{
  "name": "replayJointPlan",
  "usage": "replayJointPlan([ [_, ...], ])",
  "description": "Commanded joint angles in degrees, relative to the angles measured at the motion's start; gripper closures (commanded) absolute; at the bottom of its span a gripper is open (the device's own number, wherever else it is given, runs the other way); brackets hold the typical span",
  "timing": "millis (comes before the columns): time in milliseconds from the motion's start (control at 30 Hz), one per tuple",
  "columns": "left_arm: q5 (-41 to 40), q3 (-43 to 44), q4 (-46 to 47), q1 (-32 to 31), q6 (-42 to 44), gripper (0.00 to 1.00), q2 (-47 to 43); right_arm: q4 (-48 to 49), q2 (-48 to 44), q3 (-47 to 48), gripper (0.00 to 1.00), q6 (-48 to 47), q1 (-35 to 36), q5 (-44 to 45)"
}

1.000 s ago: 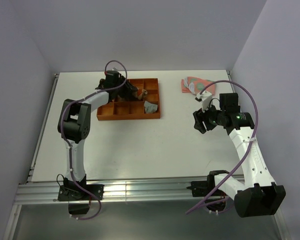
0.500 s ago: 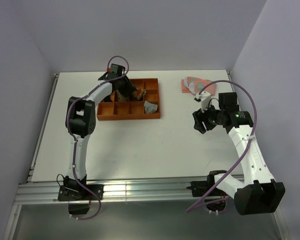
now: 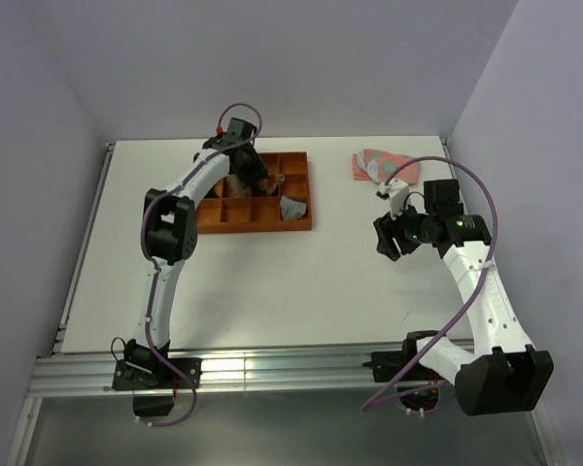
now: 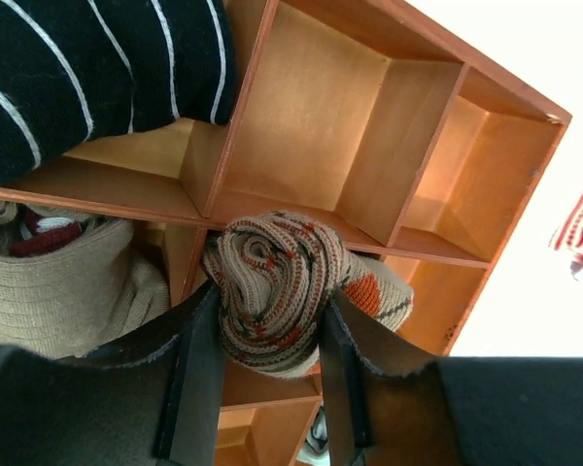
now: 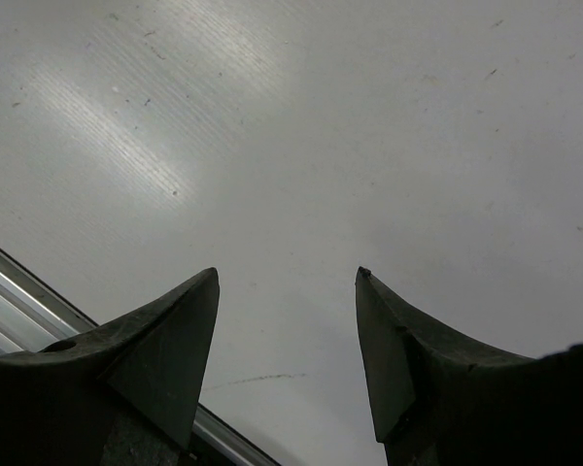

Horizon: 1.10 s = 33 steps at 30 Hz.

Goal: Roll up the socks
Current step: Place the sock in the storage box.

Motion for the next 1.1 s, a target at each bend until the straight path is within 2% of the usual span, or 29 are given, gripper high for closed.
replayJointPlan([
  [0, -7.7, -0.3, -8.8, -1.0, 3.2, 1.0, 6.1, -0.1, 0.1, -0.7, 0.35, -1.0, -0.3, -0.4],
  [367, -11.3, -2.2, -11.6, -3.0, 5.3, 1.0, 8.4, -0.7, -0.2, -1.2, 0.35, -1.4, -0.3, -0.6],
  [667, -18.2, 6.7, -18.6, -4.2, 6.9, 1.0, 14.8, -1.4, 0.6, -1.3, 0.35, -1.7, -0.2, -1.1],
  [833, -21.2, 5.3, -19.2, -4.5, 7.5, 1.0, 14.5, -2.0, 0.8, -0.9, 0.35, -1.9, -0.2, -1.2],
  [1067, -27.1, 8.6, -23.4, -5.8, 9.8, 1.0, 16.3, -2.3, 1.0, -0.8, 0.35, -1.7, -0.2, -1.3],
])
